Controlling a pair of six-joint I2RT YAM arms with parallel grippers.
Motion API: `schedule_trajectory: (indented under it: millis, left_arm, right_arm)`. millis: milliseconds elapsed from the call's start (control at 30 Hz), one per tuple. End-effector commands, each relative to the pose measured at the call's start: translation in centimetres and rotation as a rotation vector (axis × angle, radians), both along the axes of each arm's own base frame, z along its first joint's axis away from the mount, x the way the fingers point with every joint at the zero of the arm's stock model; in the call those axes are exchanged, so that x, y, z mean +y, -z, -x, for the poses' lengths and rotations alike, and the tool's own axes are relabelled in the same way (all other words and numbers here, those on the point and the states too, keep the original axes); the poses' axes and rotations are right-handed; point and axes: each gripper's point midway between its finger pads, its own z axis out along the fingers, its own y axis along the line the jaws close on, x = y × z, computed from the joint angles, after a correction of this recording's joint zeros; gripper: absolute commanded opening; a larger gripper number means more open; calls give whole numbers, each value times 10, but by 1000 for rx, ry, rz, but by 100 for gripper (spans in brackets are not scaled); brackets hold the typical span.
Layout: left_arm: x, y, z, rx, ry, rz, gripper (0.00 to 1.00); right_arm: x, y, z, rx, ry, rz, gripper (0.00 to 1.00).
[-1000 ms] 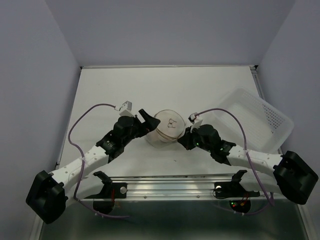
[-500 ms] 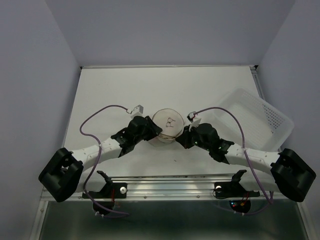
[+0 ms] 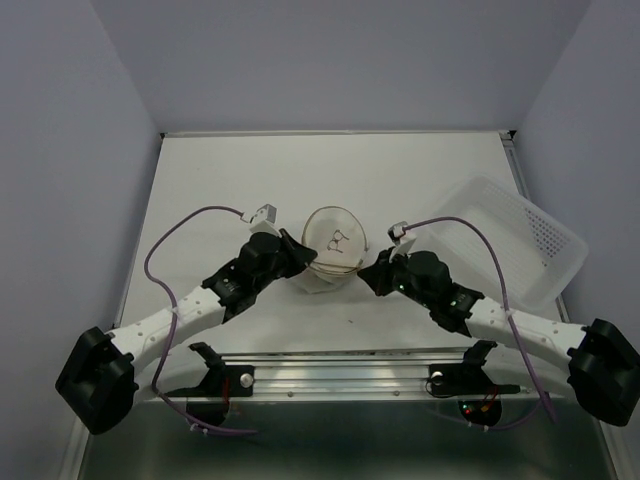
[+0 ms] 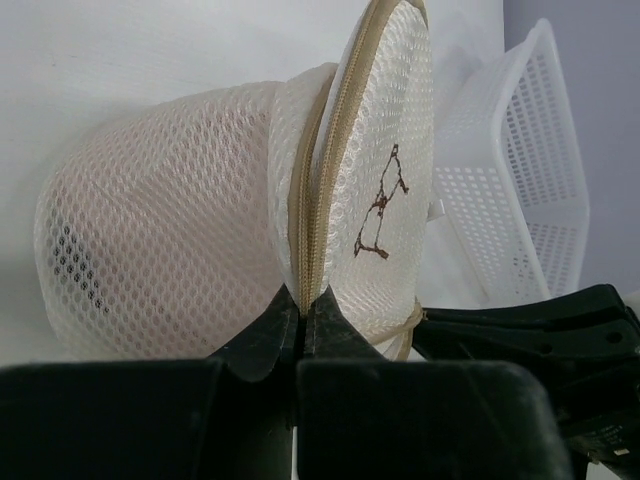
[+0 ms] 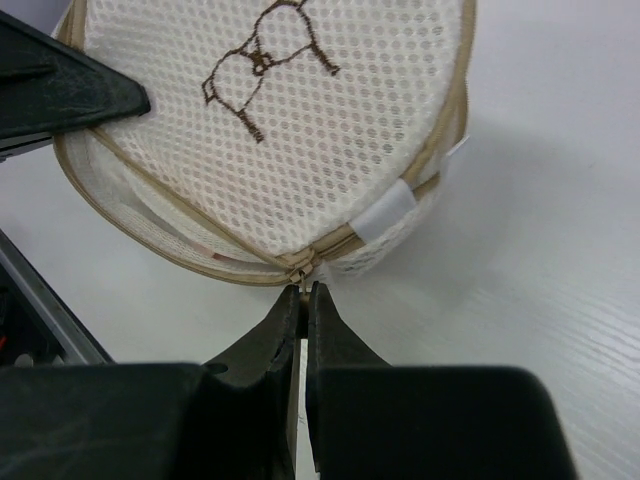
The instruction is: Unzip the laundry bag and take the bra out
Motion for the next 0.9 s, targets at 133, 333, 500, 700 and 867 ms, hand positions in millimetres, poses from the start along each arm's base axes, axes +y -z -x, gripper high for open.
schedule_trajectory:
  millis: [133, 333, 500, 700, 867]
  left_arm:
    - [38, 18, 23, 6, 14, -97, 0]
    - [72, 31, 39, 22, -74, -104, 0]
    - [79, 21, 34, -15, -138, -47, 0]
    - [80, 20, 22, -31, -217, 25, 0]
    - [73, 17, 11, -52, -263, 131, 0]
  right_arm:
    - [-60, 9, -23, 10, 233, 62, 1]
    - [-68, 11, -28, 39, 232, 46, 1]
    - [-40, -1, -27, 27, 97, 0, 1]
    - [-21, -5, -35, 33, 25, 7, 16]
    - [-17, -5, -36, 52, 16, 0, 47]
